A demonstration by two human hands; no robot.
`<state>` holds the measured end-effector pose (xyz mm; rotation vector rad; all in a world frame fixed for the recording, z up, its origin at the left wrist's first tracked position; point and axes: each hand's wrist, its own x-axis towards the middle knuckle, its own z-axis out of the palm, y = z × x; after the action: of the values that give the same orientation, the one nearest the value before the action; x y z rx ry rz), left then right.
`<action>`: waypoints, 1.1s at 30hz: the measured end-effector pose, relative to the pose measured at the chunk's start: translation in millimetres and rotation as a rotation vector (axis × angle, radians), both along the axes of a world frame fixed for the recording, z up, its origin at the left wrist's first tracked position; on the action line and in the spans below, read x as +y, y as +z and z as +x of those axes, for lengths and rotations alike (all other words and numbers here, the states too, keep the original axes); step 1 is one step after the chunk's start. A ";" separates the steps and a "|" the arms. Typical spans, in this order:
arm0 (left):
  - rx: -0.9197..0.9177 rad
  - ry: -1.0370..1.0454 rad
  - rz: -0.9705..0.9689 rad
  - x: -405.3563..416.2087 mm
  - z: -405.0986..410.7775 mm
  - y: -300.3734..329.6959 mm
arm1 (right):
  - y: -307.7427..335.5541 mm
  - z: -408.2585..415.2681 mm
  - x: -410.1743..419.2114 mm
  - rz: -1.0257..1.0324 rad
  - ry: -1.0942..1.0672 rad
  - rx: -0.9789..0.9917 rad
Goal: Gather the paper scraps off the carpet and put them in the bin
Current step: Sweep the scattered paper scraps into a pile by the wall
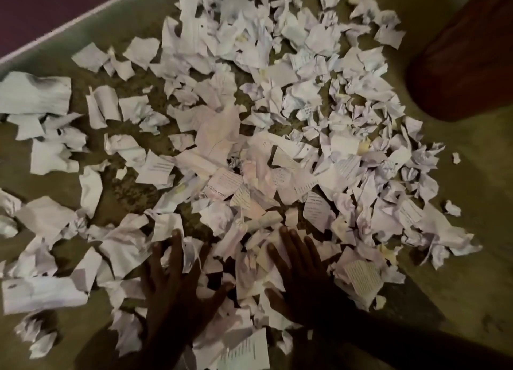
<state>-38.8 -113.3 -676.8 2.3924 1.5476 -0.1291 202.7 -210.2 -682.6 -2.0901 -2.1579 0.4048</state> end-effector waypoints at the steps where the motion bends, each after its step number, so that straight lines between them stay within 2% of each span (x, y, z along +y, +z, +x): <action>1: -0.006 0.008 0.008 -0.3 -0.3 -1.3 | -1.1 -0.1 -0.7 0.006 -0.005 -0.017; 6: -0.065 0.000 0.088 -1.9 0.9 -3.7 | -1.5 -2.0 -3.4 0.038 0.001 -0.004; 12: -0.026 -0.028 0.084 -4.5 -4.6 -6.0 | -0.4 -1.6 -3.5 -0.001 0.014 -0.067; 15: -0.080 -0.074 0.104 -5.7 -6.7 1.3 | 11.2 0.9 2.9 -0.044 0.000 -0.088; 21: -0.194 -0.021 0.125 -8.4 -9.8 32.3 | 37.2 14.4 28.4 -0.022 0.058 -0.143; 24: -0.142 -0.009 0.095 -22.2 -11.4 41.1 | 39.5 9.2 32.9 -0.165 0.072 -0.168; 28: -0.050 -0.109 0.058 -58.6 -5.2 44.4 | 44.7 6.7 30.3 -0.363 0.168 -0.215; 31: 0.009 -0.139 0.020 -78.1 -1.4 33.8 | 47.9 16.6 27.2 -0.335 0.240 -0.258; 33: 0.030 -0.121 0.014 -77.9 -0.3 31.6 | 53.0 22.3 26.5 -0.288 0.249 -0.215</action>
<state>-39.1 -191.3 -645.1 2.5058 1.4210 -0.1801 225.0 -183.7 -629.6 -2.0913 -2.6400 0.5695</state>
